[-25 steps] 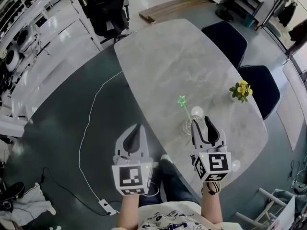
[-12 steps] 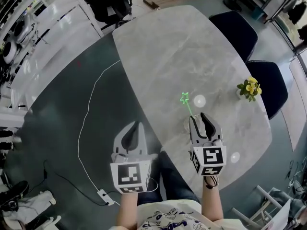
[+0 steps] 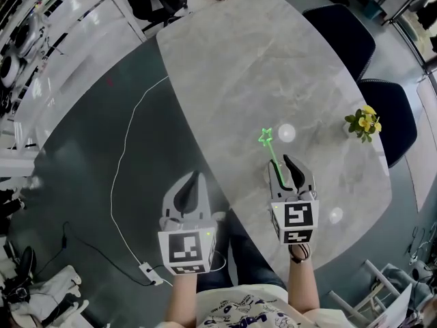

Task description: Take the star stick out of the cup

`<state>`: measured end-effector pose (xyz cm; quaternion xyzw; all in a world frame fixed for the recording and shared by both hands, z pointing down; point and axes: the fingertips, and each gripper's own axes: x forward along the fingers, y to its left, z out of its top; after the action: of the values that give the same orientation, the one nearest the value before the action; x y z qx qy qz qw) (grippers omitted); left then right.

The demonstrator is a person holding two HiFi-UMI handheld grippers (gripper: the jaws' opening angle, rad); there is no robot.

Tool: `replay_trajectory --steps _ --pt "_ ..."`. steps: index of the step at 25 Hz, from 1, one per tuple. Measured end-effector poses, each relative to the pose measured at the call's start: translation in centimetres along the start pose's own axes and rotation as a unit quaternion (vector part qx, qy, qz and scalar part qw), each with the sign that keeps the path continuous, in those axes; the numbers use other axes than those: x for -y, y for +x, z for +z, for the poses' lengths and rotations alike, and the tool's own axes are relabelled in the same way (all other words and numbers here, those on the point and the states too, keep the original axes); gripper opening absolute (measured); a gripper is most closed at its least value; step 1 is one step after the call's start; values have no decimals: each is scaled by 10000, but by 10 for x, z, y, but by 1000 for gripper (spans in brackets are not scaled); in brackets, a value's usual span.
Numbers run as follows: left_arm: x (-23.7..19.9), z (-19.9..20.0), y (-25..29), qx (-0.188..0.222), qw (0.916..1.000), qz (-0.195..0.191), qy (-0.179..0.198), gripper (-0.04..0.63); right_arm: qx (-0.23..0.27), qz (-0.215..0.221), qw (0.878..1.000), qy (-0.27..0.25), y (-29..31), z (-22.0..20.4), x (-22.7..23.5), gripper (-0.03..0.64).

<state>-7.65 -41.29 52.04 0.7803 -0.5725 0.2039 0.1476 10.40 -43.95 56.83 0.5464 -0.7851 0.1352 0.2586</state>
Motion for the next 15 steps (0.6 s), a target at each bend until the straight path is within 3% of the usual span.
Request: replay_trajectory --steps 9,15 --pt "-6 -9 4 -128 9999 69 -13 0 -399 42 9976 -566 25 -8 -2 124" --pt "-11 -15 8 -193 9997 102 -63 0 -531 -34 9966 -633 35 -14 1 84"
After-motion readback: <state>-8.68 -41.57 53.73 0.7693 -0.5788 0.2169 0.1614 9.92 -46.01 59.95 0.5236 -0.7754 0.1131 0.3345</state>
